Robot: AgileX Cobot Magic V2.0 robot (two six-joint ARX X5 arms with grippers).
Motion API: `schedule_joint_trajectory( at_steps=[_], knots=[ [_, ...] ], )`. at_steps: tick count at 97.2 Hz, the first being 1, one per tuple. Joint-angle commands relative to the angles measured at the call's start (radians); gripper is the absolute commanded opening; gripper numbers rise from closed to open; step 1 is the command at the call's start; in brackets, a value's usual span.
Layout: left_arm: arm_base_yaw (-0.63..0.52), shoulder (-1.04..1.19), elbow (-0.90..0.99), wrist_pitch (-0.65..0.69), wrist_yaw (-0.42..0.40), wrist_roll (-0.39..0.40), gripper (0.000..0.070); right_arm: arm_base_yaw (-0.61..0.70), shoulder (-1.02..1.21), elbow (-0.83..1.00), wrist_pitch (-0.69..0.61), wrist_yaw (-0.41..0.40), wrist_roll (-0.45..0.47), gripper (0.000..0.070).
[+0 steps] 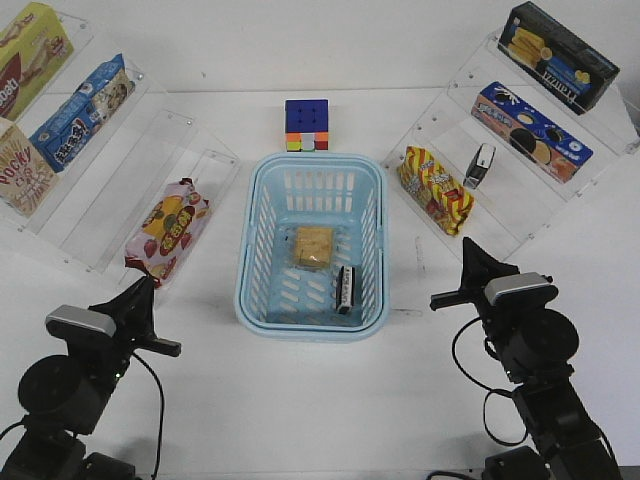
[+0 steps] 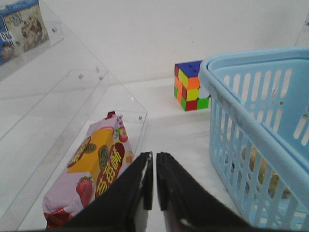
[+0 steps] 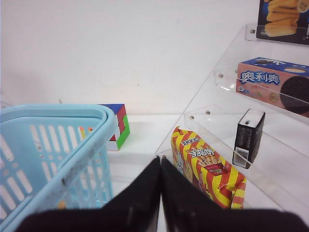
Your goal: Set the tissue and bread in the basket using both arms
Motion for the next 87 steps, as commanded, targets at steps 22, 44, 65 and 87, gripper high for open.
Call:
schedule_joint_trajectory(
  at_steps=[22, 44, 65, 87],
  knots=[
    [-0.001, -0.046, 0.011, 0.016, -0.054, -0.013, 0.0001, 0.005, 0.002, 0.010, 0.011, 0.001, 0.002, 0.0000],
    [0.127, -0.145, -0.208, 0.204, -0.087, -0.034, 0.0001, 0.005, 0.002, 0.010, 0.011, 0.001, 0.002, 0.0000],
    [0.257, -0.315, -0.441, 0.245, 0.028, -0.047, 0.0001, 0.005, 0.002, 0.010, 0.011, 0.001, 0.002, 0.0000],
    [0.288, -0.436, -0.563, 0.238, 0.027, -0.055, 0.0001, 0.005, 0.002, 0.010, 0.011, 0.001, 0.002, 0.0000]
  ],
)
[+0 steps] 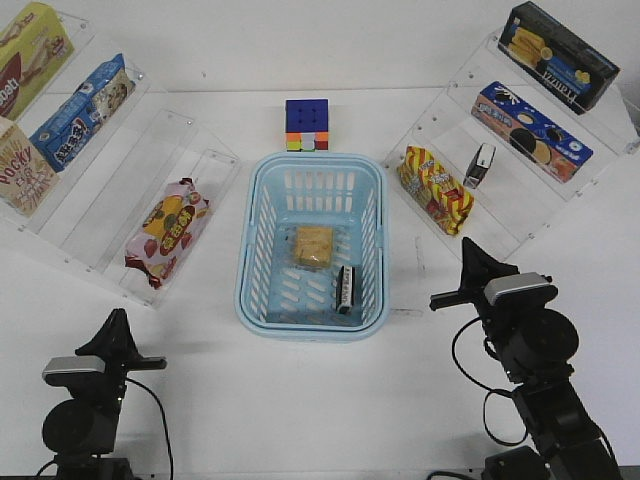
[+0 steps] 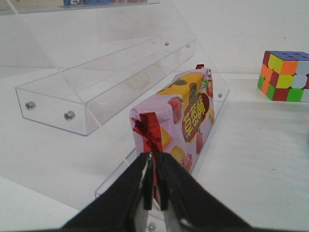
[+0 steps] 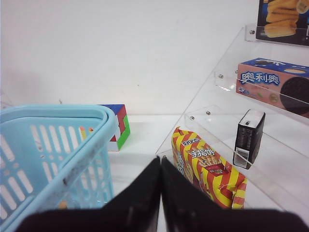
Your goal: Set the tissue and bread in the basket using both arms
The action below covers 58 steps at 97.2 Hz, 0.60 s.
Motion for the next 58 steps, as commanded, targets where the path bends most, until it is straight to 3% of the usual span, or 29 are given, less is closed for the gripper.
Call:
schedule_joint_trajectory(
  at_steps=[1, 25, 58],
  knots=[
    [0.000, -0.023, -0.013, 0.008, 0.002, -0.009, 0.0001, 0.005, 0.002, 0.010, 0.011, 0.001, 0.002, 0.0000],
    [0.000, -0.033, -0.038, -0.073, 0.006, -0.011, 0.0001, 0.005, 0.002, 0.010, 0.011, 0.001, 0.002, 0.0000],
    [0.000, -0.031, -0.038, -0.074, 0.006, -0.011, 0.0001, 0.005, 0.002, 0.010, 0.011, 0.001, 0.002, 0.0000]
  ],
)
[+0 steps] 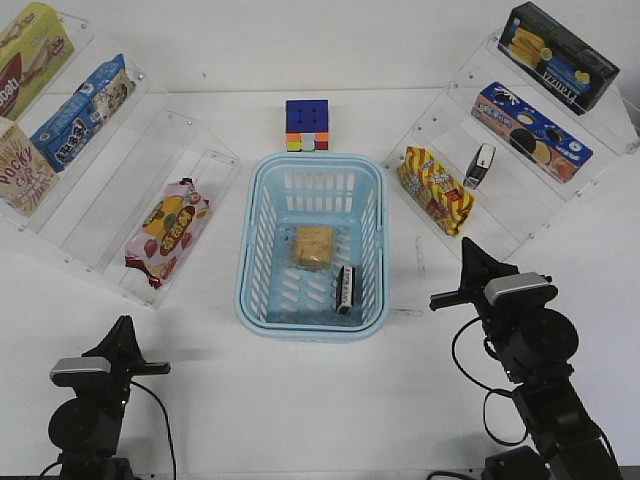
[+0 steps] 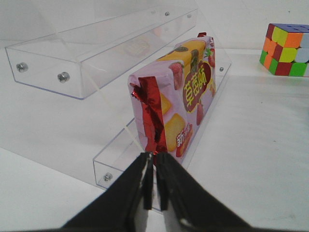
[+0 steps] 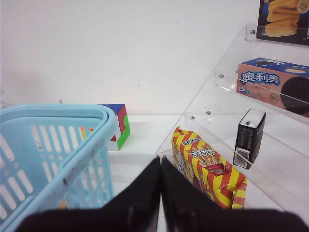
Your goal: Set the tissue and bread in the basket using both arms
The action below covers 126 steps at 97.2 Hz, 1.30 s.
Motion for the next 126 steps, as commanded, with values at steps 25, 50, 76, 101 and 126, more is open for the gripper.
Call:
schedule_joint_trajectory(
  at_steps=[25, 50, 76, 101, 126],
  knots=[
    [0.000, -0.001, -0.020, 0.014, 0.003, -0.004, 0.0001, 0.005, 0.002, 0.010, 0.011, 0.001, -0.003, 0.0000],
    [0.000, -0.001, -0.020, 0.014, 0.003, -0.004, 0.0001, -0.008, -0.112, -0.109, 0.022, 0.034, -0.251, 0.0000],
    [0.000, -0.001, -0.020, 0.014, 0.003, -0.004, 0.0001, -0.089, -0.466, -0.416, -0.024, -0.002, -0.345, 0.0000],
    [0.001, -0.001, -0.020, 0.014, 0.003, -0.004, 0.0001, -0.169, -0.688, -0.532, -0.226, 0.001, -0.277, 0.0000],
    [0.000, -0.001, -0.020, 0.016, 0.003, -0.004, 0.0001, -0.190, -0.683, -0.532, -0.234, 0.010, -0.151, 0.0000]
  ],
)
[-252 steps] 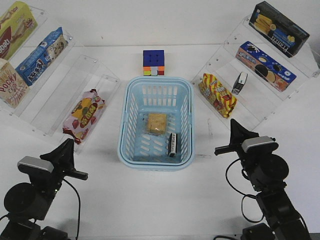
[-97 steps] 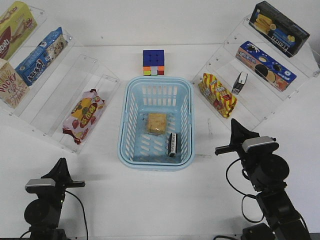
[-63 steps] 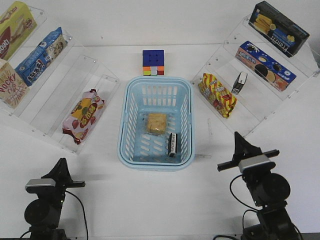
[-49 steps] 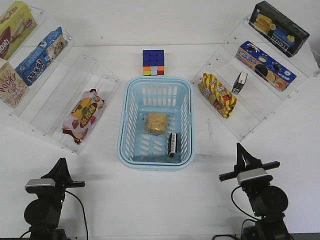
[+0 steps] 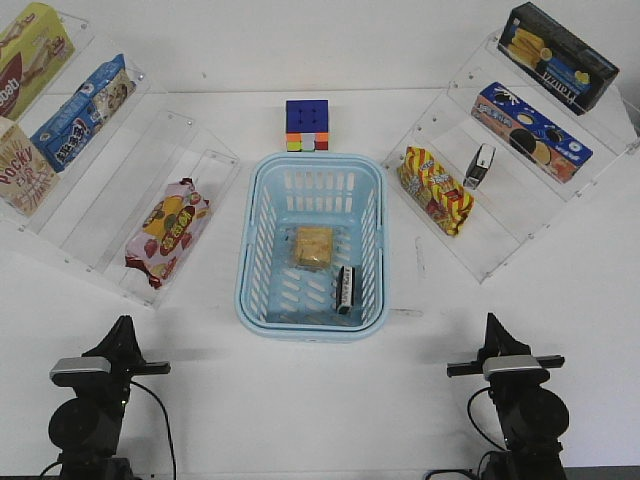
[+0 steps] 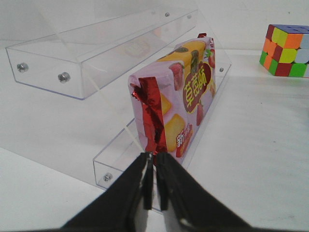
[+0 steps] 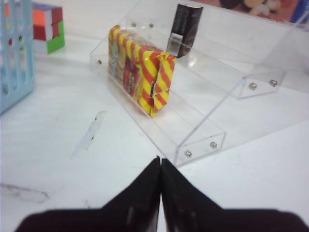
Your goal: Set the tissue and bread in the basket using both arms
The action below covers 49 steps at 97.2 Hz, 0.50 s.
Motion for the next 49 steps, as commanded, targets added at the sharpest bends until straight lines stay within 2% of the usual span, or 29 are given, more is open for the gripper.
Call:
schedule_joint_trajectory(
  at_steps=[1, 49],
  knots=[
    [0.000, -0.001, -0.020, 0.015, 0.002, -0.002, 0.0001, 0.001, 0.000, -0.002, 0.015, 0.000, 0.059, 0.0000],
    [0.001, -0.001, -0.020, 0.015, 0.002, -0.002, 0.0001, 0.001, -0.001, -0.002, 0.040, -0.001, 0.056, 0.0000]
  ],
)
